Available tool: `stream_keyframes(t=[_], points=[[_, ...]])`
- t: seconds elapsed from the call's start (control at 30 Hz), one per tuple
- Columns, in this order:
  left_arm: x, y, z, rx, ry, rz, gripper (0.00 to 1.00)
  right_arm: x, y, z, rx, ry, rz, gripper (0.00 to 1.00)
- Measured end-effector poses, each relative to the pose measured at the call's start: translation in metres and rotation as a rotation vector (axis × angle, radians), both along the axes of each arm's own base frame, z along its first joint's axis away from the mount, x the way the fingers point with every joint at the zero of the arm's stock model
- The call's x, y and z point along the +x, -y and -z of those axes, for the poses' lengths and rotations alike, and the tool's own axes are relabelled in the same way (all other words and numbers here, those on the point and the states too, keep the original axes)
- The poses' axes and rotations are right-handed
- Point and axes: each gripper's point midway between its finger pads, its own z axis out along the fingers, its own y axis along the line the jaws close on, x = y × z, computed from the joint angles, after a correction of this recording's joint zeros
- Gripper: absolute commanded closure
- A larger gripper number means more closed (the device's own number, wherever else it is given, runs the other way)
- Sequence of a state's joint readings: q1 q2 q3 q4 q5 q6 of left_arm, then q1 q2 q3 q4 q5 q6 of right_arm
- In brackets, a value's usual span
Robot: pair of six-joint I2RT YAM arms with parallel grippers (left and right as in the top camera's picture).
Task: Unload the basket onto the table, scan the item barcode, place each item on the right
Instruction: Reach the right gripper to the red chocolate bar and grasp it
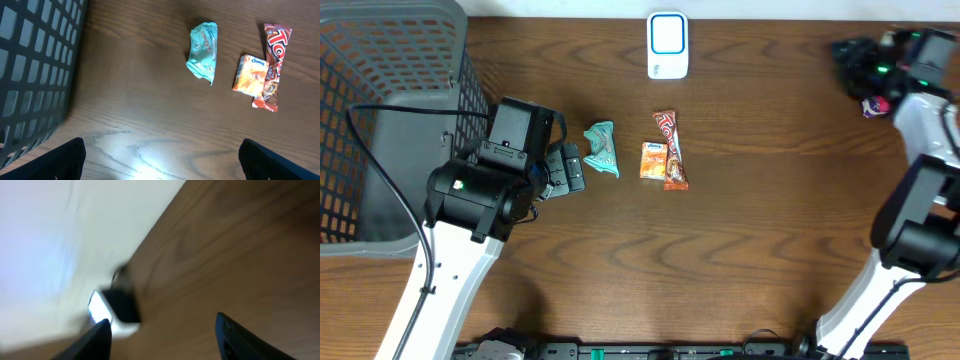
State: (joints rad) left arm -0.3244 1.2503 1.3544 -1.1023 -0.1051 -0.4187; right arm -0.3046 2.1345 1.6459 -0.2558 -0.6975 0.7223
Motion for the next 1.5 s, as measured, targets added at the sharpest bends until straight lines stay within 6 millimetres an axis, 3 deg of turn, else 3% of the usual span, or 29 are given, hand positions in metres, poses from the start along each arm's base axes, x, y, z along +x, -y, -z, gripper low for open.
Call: stream_keyframes(t=[0.17, 0.33, 0.5, 0.7, 0.9, 1.0, 1.13, 1.27, 1.37, 1.43, 1.5], points=[[0.0, 0.0, 0.0, 0.0, 0.0, 0.0, 0.02, -0.02, -0.097, 0.015, 0.001, -0.077, -0.238, 0.4], [0.0, 0.0, 0.0, 0.0, 0.0, 0.0, 0.02, -0.057, -0.175, 0.043, -0.121, -0.182, -0.438, 0.39], [0.0, 0.0, 0.0, 0.0, 0.0, 0.0, 0.02, -0.086, -0.219, 0.072, -0.37, -0.261, -0.536, 0.39], [0.0, 0.0, 0.0, 0.0, 0.0, 0.0, 0.02, -0.105, -0.269, 0.085, -0.669, -0.234, -0.597, 0.37], [0.0, 0.0, 0.0, 0.0, 0.0, 0.0, 0.02, -0.113, -0.284, 0.089, -0.851, -0.204, -0.589, 0.45], [0.0, 0.0, 0.0, 0.0, 0.0, 0.0, 0.02, -0.114, -0.285, 0.094, -0.873, -0.196, -0.578, 0.48], [0.0, 0.0, 0.0, 0.0, 0.0, 0.0, 0.02, -0.113, -0.284, 0.104, -0.874, -0.182, -0.564, 0.65], [0.0, 0.0, 0.0, 0.0, 0.0, 0.0, 0.02, -0.119, -0.28, 0.118, -0.878, -0.193, -0.563, 0.67], [0.0, 0.0, 0.0, 0.0, 0.0, 0.0, 0.02, -0.123, -0.278, 0.124, -0.88, -0.205, -0.565, 0.8], [0.0, 0.0, 0.0, 0.0, 0.0, 0.0, 0.02, -0.123, -0.278, 0.124, -0.879, -0.203, -0.56, 0.99], [0.0, 0.0, 0.0, 0.0, 0.0, 0.0, 0.02, -0.121, -0.279, 0.123, -0.876, -0.194, -0.557, 0.99]])
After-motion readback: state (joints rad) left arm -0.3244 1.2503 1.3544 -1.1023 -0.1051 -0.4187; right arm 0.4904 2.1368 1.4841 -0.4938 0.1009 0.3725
